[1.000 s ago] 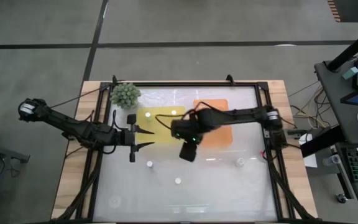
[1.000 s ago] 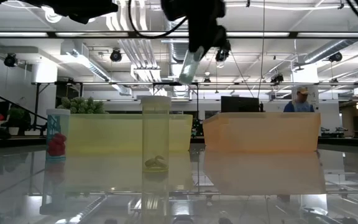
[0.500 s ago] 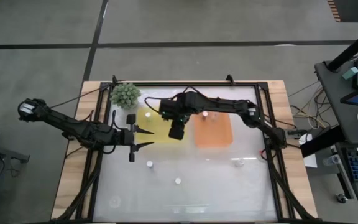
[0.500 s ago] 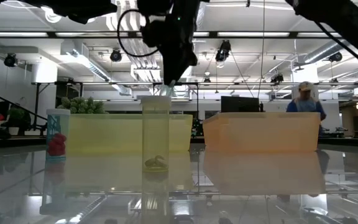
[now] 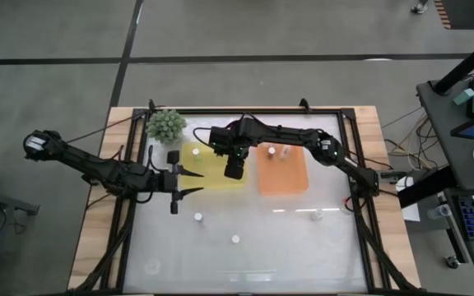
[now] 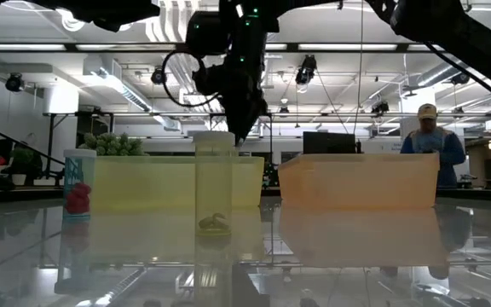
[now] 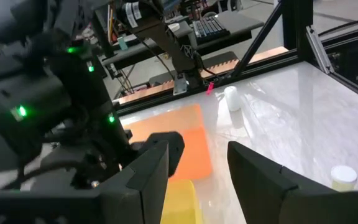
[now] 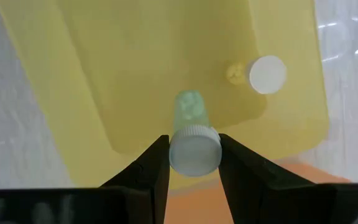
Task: Pick and place medicine bottles into bin by pill shape (circle, oval)
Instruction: Put the green pill bottle into the yellow bin
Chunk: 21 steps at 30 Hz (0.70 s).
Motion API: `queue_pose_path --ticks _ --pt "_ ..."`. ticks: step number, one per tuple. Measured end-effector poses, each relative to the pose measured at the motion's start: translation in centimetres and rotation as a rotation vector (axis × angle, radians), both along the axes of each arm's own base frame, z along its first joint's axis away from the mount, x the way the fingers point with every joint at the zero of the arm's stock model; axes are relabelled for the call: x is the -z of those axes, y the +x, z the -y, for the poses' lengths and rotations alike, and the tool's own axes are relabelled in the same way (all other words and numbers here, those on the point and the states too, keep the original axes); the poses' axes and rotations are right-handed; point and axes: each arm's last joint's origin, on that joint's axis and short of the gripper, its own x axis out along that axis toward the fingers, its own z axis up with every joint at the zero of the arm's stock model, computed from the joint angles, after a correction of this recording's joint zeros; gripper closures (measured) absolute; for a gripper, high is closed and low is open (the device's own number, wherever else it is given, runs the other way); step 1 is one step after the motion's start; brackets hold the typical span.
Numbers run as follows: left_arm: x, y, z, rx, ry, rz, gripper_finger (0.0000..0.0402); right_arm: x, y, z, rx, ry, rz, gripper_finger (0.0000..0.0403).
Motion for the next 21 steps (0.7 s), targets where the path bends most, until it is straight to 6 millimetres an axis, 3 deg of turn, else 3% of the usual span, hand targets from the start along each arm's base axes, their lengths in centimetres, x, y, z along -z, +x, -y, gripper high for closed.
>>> queue_pose_path --ticks 8,21 --pt "0.0 0.0 0.0 0.0 0.0 0.001 0.0252 2.3 0.6 0.0 -0.026 0.031 -0.046 0.0291" --pt "0.0 0.0 0.0 0.001 0.001 0.001 0.0252 3.1 1.0 0.1 -0.03 0.029 -0.043 0.0256"
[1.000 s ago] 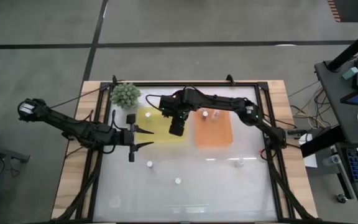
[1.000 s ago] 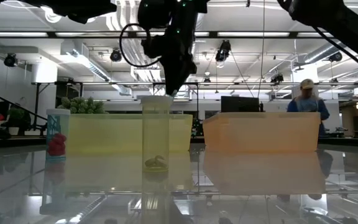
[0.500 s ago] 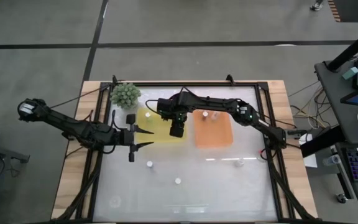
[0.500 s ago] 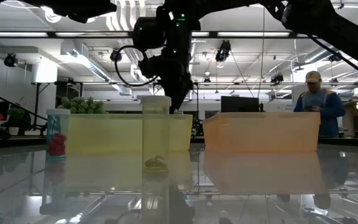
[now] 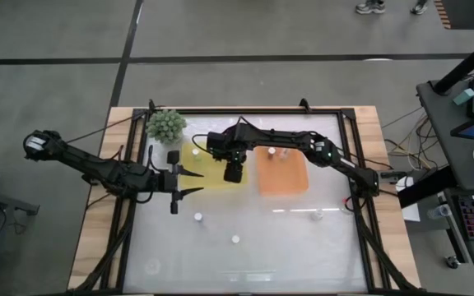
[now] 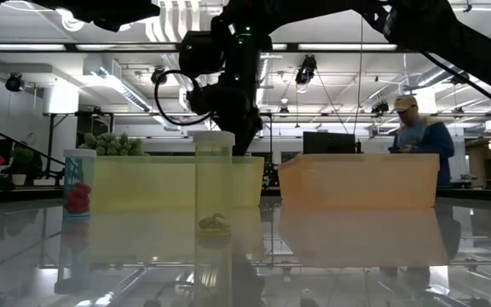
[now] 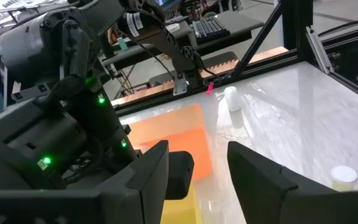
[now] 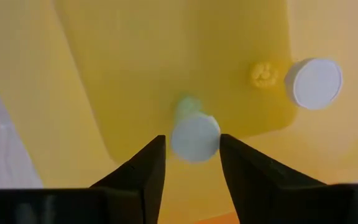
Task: Pick and place medicine bottles into bin by pill shape (circle, oval)
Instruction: Put the green pill bottle into the yellow bin, then put the blue pill bottle into the orange bin
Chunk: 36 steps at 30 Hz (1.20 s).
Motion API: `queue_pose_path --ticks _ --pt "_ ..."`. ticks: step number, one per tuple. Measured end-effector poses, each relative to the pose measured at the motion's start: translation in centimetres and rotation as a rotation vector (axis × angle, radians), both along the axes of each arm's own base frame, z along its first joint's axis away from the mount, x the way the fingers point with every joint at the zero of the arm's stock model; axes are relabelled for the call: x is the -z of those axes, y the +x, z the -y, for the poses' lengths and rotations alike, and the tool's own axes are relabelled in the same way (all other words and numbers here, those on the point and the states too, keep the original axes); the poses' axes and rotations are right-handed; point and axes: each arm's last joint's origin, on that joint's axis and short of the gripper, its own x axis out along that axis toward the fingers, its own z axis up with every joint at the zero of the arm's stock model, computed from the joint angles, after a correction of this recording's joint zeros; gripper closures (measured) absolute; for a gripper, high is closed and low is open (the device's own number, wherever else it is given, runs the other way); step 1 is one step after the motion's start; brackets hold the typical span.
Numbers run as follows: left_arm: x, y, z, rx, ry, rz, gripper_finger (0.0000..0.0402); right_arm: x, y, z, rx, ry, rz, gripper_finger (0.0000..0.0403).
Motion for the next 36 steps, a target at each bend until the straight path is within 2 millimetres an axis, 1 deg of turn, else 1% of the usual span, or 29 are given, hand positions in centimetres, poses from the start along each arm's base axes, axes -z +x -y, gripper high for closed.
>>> queue_pose_path --ticks 9,12,17,20,23,27,32,36 --pt "0.0 0.0 0.0 0.0 0.0 0.0 0.0252 -0.1 0.1 0.1 0.027 0.0 0.02 0.0224" --pt "0.0 0.0 0.0 0.0 0.0 0.0 0.0252 -0.4 0.0 0.1 0.028 -0.003 0.02 0.0218" --pt "0.0 0.0 0.0 0.0 0.0 0.0 0.0252 -2.3 -0.9 -0.1 0.058 -0.003 0.022 0.0219" --pt "0.0 0.0 0.0 0.0 -0.001 0.0 0.0252 -3.9 -1.5 -0.8 0.07 -0.003 0.031 0.0224" --pt "0.0 0.0 0.0 -0.002 -0.015 0.001 0.0252 -5.6 -2.3 -2.2 0.062 0.0 0.038 0.0228" --pt "0.0 0.0 0.0 -0.003 -0.029 0.003 0.0252 -7.9 -3.0 -4.8 0.033 -0.01 0.082 0.0233" --pt "0.1 0.1 0.1 -0.005 -0.053 0.0 0.0252 -9.8 -3.8 -9.0 -0.013 -0.068 0.13 0.0237" --pt "0.1 0.1 0.1 -0.008 -0.077 0.002 0.0252 -10.8 -4.4 -12.0 -0.048 -0.114 0.168 0.0236"
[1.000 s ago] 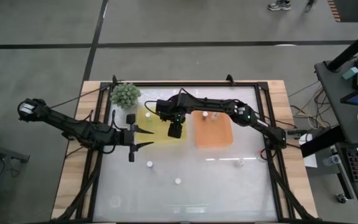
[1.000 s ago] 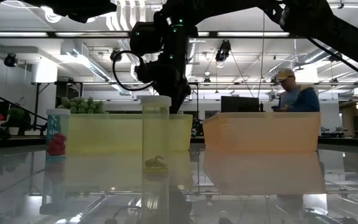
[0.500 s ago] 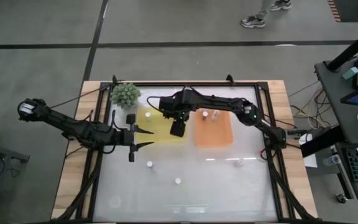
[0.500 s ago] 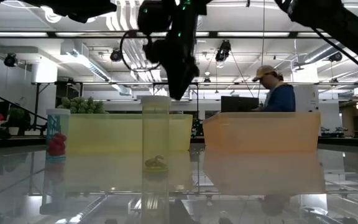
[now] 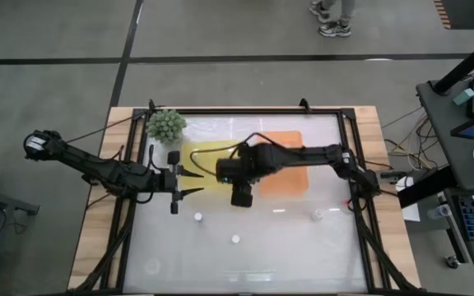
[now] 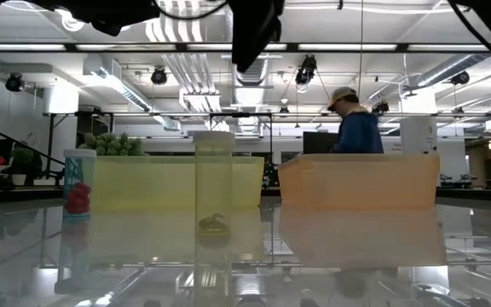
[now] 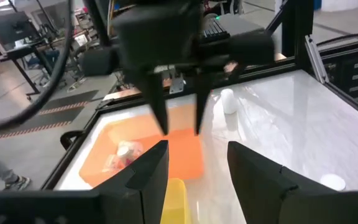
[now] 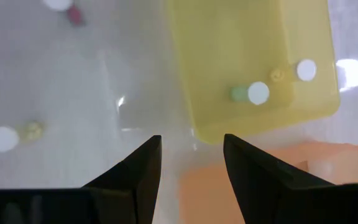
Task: Pick and place medicine bottles into bin by pill shape (circle, oval)
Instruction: Put the blue pill bottle into the orange bin
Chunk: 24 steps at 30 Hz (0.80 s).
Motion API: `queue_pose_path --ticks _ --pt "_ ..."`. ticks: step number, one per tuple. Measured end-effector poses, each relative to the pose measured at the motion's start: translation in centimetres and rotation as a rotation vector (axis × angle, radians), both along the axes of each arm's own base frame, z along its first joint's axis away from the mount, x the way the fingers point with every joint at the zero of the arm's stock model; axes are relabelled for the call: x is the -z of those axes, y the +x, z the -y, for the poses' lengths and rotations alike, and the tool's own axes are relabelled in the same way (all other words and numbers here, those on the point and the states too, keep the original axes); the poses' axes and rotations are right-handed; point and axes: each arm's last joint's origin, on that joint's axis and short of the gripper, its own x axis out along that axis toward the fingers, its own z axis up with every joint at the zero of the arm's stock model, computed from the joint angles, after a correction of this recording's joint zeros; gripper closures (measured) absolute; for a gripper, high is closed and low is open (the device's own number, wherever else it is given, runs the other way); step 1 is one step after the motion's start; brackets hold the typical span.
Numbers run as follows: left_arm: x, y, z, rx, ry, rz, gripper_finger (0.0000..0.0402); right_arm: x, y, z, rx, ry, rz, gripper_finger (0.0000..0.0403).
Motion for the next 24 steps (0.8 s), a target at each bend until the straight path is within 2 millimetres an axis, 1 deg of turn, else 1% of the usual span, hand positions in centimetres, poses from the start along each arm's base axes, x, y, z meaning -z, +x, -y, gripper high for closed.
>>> queue_pose_path --ticks 3,8,14,19,24 --pt "0.0 0.0 0.0 0.0 -0.001 0.001 0.0252 -0.4 -0.4 -2.1 -0.03 -0.033 0.02 0.0238" --pt "0.0 0.0 0.0 0.002 -0.001 0.0 0.0252 -0.5 -0.9 -5.4 -0.063 -0.108 0.046 0.0239" --pt "0.0 0.0 0.0 0.002 -0.001 -0.001 0.0252 -0.6 -1.6 -9.1 -0.117 -0.124 0.093 0.0239" --pt "0.0 0.0 0.0 0.002 -0.002 -0.001 0.0252 -0.7 -2.2 -11.4 -0.159 -0.148 0.124 0.0239" --pt "0.0 0.0 0.0 0.001 -0.003 0.002 0.0252 -0.7 -2.6 -12.8 -0.181 -0.16 0.139 0.0239"
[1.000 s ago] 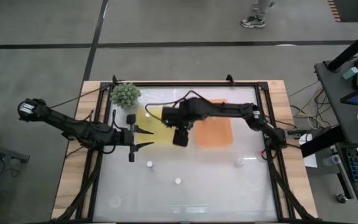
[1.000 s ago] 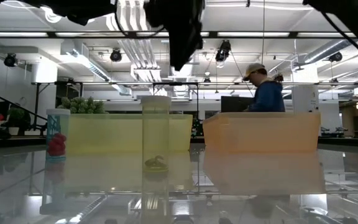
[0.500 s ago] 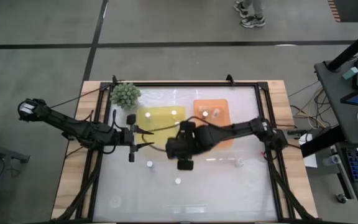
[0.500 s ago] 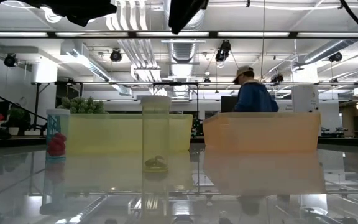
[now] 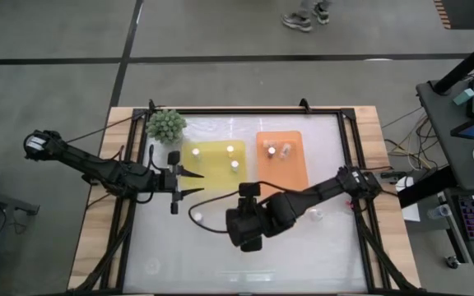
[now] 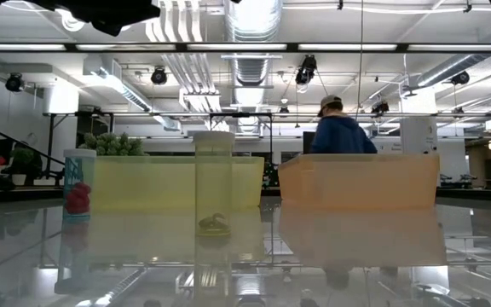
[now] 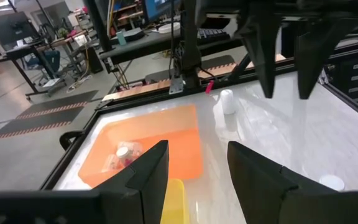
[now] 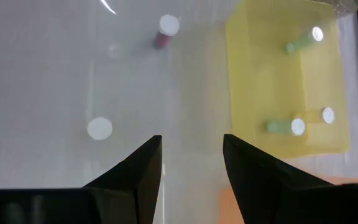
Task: Pick and place medicine bottles into bin by pill shape (circle, oval)
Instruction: Put the blue pill bottle into the orange bin
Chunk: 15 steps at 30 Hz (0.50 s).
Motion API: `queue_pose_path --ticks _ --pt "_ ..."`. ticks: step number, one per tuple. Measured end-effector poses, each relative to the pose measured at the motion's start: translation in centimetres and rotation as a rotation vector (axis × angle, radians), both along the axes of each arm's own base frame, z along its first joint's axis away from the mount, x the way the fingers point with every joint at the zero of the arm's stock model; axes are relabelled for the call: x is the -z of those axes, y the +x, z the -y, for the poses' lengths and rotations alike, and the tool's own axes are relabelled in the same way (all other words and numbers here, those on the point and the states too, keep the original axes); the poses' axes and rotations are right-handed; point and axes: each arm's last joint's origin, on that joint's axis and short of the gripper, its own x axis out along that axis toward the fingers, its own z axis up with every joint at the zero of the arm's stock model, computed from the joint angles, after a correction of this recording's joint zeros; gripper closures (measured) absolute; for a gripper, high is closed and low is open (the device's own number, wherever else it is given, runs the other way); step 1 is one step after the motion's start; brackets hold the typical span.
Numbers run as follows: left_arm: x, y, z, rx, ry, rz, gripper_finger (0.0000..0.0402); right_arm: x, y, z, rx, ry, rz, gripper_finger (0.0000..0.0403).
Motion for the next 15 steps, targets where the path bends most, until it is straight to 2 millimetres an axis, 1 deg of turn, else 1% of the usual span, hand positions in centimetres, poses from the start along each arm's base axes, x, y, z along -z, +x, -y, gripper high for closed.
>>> queue_pose_path --ticks 5,10,15 --pt "-0.1 0.0 0.0 0.0 0.004 0.009 0.0252 0.0 -0.4 -1.0 -0.023 0.0 0.0 0.0243" --pt "-0.3 0.0 0.0 0.003 0.044 0.025 0.0252 0.1 -0.8 -1.9 -0.054 -0.007 -0.007 0.025" --pt "-0.4 0.0 0.0 0.004 0.052 0.031 0.0252 0.2 -1.1 -2.4 -0.076 -0.014 -0.015 0.0257"
